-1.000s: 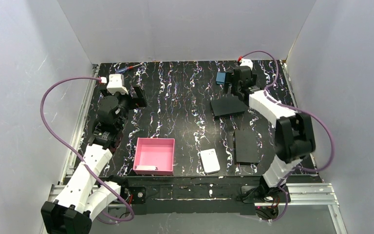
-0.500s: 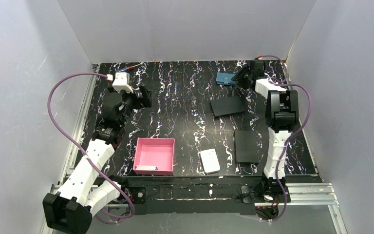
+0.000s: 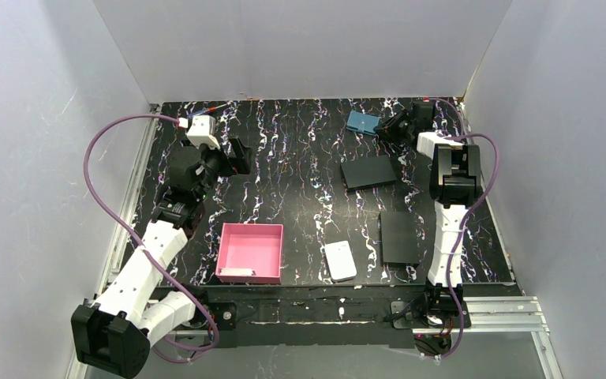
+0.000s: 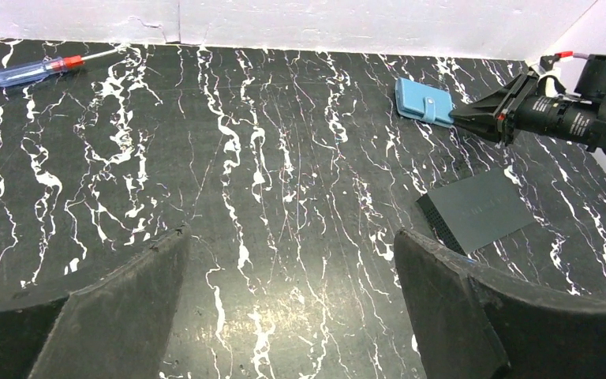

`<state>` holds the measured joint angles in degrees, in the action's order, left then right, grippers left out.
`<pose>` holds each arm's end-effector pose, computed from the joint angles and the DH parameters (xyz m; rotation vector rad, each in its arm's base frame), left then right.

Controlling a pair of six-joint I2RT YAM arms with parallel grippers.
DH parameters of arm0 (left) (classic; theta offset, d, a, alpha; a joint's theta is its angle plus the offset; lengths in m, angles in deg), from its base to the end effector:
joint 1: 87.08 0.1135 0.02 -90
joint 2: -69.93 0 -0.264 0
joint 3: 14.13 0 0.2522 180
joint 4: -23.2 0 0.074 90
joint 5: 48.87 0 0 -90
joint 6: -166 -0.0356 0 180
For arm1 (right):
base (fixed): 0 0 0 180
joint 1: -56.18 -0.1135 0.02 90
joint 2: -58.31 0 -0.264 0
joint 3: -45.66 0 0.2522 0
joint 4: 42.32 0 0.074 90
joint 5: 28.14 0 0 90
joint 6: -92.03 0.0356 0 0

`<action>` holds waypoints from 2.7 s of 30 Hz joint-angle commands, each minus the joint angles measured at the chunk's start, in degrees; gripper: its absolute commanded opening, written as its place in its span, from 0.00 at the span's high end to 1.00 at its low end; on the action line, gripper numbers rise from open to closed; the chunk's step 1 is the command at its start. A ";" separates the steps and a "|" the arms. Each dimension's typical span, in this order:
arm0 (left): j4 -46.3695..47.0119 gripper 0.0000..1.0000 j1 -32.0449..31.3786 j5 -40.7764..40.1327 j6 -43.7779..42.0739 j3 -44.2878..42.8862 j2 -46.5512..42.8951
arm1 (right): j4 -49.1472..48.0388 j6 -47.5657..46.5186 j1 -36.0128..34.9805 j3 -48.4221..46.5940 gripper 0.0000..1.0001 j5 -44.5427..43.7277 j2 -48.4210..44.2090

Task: Put the credit cards into the card holder
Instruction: Pick up the card holder from the center of the board.

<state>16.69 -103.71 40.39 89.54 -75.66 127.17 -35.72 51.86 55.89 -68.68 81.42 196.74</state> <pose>0.2283 -0.0677 0.3501 0.0337 1.6236 -0.3964 0.5402 0.0147 0.1308 0.7217 2.0764 0.8692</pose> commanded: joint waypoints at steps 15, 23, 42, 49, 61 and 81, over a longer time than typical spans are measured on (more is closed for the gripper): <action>-2.41 0.01 -0.17 10.54 10.77 -6.00 8.37 | -18.07 9.79 -4.65 15.17 0.99 8.82 -6.61; -3.91 0.01 0.74 20.84 22.47 -9.84 19.50 | -37.96 23.55 -13.88 33.13 0.99 5.83 -15.68; 2.42 0.01 9.68 37.44 56.39 -14.42 43.31 | -52.05 38.10 -28.50 40.98 0.99 -3.23 -20.87; 2.62 0.01 9.50 39.60 71.31 -18.42 51.03 | -55.52 39.87 -31.01 40.89 0.99 -5.29 -21.30; 2.20 0.01 9.44 41.31 77.42 -19.16 51.94 | -55.10 38.19 -31.92 39.83 0.99 -6.11 -23.26; 1.20 0.11 10.52 48.99 75.61 -18.30 52.48 | -57.34 36.97 -33.76 36.42 0.99 -5.39 -24.04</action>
<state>18.81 -93.22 87.47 164.27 -92.92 180.13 -86.69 87.57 23.69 -29.21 76.32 175.84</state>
